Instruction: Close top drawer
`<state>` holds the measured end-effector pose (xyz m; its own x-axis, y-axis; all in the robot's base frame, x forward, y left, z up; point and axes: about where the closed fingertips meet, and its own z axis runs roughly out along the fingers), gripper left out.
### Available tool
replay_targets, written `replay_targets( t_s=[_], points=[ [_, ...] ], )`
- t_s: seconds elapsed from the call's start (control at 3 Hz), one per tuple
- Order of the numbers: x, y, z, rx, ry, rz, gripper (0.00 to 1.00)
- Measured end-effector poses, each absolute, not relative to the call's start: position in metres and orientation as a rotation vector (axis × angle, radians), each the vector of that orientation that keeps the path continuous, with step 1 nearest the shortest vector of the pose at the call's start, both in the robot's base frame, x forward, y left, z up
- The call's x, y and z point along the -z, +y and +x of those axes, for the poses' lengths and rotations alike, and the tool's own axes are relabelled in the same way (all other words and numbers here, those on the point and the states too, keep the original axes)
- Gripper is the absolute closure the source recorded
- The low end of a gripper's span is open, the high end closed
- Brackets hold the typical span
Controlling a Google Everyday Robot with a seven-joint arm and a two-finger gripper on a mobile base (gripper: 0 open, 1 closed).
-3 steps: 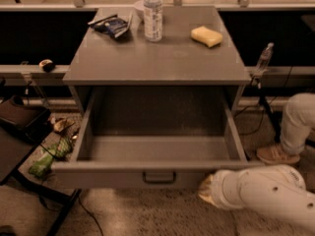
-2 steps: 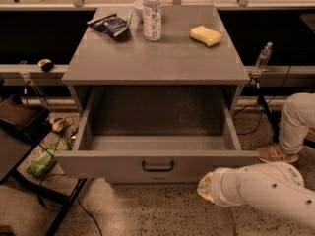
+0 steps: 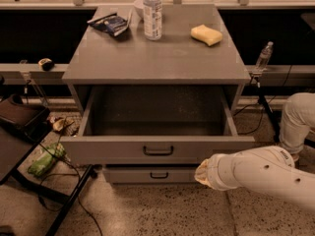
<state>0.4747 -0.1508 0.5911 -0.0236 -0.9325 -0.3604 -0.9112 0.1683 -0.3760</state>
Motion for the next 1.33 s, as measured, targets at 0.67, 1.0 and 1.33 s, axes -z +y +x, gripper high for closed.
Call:
replay_targets(
  t_s=[0.67, 1.0, 1.33],
  points=[
    [-0.61, -0.169, 0.534, 0.139, 1.881, -1.695, 1.0],
    [-0.625, -0.182, 0.57, 0.199, 1.857, -1.656, 1.0],
    [-0.628, -0.184, 0.576, 0.208, 1.853, -1.651, 1.0]
  ],
)
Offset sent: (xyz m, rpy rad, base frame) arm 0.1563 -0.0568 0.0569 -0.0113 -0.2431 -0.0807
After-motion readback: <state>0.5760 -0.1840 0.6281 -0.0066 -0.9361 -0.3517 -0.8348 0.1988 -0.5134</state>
